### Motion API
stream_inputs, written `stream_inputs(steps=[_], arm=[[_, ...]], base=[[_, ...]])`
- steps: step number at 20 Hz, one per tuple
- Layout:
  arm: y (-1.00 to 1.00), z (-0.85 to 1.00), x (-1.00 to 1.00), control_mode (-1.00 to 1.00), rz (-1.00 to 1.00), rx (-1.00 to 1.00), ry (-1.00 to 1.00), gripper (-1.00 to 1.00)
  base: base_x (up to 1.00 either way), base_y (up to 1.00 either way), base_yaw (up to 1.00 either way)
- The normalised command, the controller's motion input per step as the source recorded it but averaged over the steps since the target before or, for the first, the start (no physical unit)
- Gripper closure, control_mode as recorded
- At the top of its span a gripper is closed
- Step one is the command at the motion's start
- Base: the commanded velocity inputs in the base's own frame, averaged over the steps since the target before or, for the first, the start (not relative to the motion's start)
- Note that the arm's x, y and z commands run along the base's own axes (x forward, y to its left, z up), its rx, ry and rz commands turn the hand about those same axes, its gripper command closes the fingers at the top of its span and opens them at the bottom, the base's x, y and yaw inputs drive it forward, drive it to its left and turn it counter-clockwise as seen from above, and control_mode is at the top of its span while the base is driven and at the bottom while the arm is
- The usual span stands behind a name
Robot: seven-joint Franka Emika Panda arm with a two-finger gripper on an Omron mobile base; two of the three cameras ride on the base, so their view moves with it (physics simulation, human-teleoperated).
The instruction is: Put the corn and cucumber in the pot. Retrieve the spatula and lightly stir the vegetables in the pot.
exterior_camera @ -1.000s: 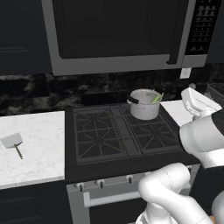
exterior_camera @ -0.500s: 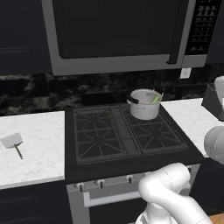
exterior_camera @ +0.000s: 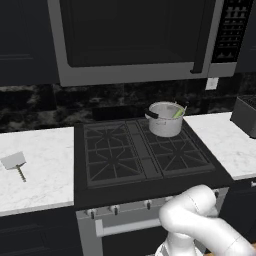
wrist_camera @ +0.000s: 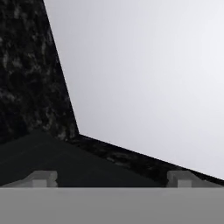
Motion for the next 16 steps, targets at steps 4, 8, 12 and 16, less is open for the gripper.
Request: stream_inputs(steps=[4, 8, 12, 16], arm=[[0.75, 0.02, 0.43, -1.0, 0.0, -0.71, 0.46, -1.0], [0.66, -0.25, 0.54, -1.0, 0.0, -0.64, 0.71, -1.0], [0.51, -0.55, 0.4, -1.0, 0.0, -0.64, 0.75, -1.0], [0.37, -0.77, 0.3, -1.0, 0.0, -0.65, 0.68, -1.0]], base=[[0.0, 0.0, 0.0], [0.0, 0.0, 0.0], [0.0, 0.0, 0.0], [0.0, 0.0, 0.0]])
